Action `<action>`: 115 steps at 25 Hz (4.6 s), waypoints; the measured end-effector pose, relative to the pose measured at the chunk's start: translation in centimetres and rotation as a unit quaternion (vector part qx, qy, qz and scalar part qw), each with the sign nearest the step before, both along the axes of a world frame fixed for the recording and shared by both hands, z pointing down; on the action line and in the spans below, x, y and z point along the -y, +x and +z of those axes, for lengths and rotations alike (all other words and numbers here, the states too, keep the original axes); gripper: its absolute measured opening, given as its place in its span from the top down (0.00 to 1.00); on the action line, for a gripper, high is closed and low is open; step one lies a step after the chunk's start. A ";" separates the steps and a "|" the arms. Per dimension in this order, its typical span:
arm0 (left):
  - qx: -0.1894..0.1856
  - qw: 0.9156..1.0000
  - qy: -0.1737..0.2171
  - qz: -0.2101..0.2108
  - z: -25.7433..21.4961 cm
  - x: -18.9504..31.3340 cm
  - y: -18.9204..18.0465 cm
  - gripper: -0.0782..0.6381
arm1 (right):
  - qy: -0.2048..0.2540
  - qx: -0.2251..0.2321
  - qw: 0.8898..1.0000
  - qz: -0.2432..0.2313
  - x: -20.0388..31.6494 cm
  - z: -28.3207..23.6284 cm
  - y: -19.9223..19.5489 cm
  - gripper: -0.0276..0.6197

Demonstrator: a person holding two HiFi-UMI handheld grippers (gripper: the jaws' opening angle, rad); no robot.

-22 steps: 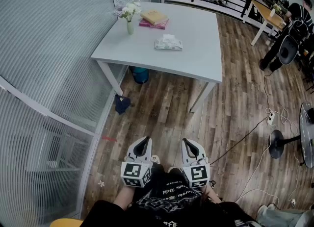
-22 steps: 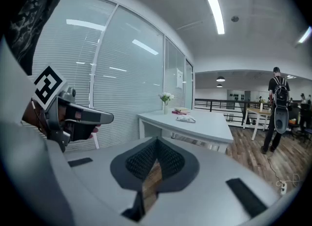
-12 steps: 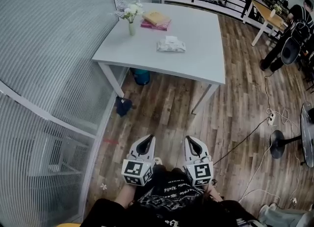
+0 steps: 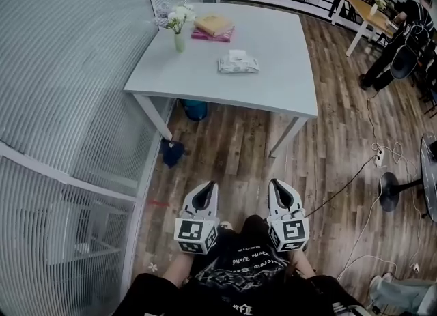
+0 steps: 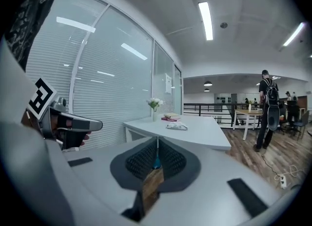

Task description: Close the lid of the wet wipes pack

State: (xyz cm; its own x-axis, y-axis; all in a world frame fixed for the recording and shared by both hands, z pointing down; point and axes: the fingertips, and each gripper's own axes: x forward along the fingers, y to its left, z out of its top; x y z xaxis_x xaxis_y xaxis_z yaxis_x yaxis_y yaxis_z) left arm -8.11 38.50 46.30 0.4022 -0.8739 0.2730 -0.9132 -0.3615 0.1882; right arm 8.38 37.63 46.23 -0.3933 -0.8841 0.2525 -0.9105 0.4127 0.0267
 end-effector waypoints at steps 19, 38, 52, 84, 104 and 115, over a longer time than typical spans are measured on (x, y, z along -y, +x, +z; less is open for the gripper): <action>0.013 0.999 -0.008 -0.029 0.9 13.6 2.6 0.88 | -0.021 0.007 0.997 -0.070 14.7 2.1 0.9 0.96; 0.023 0.997 -0.029 -0.062 1.8 27.7 12.2 0.88 | -0.023 0.025 0.988 -0.148 30.7 2.3 8.1 0.96; 0.024 0.998 -0.032 -0.042 3.2 36.2 10.7 0.88 | -0.057 0.030 0.988 -0.142 35.5 4.3 6.7 0.96; 0.026 0.995 -0.031 0.097 5.5 58.4 0.6 0.88 | -0.118 0.037 0.984 -0.125 57.0 5.4 -7.1 0.96; 0.011 0.989 -0.132 0.061 10.4 63.3 0.7 0.88 | -0.269 0.027 0.950 -0.155 70.2 9.3 -4.5 0.88; 0.020 0.982 -0.185 0.042 13.5 65.1 1.1 0.88 | -0.352 0.045 0.920 -0.165 74.4 14.0 -4.7 0.80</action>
State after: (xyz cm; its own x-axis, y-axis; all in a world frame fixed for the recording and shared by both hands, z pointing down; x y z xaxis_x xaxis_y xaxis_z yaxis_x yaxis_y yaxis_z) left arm -7.04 -26.60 59.85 0.4511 -0.6756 0.5831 -0.8924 -0.3500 0.2849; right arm 3.63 -36.79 60.24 -0.6576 -0.3429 0.6708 -0.7187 0.5527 -0.4219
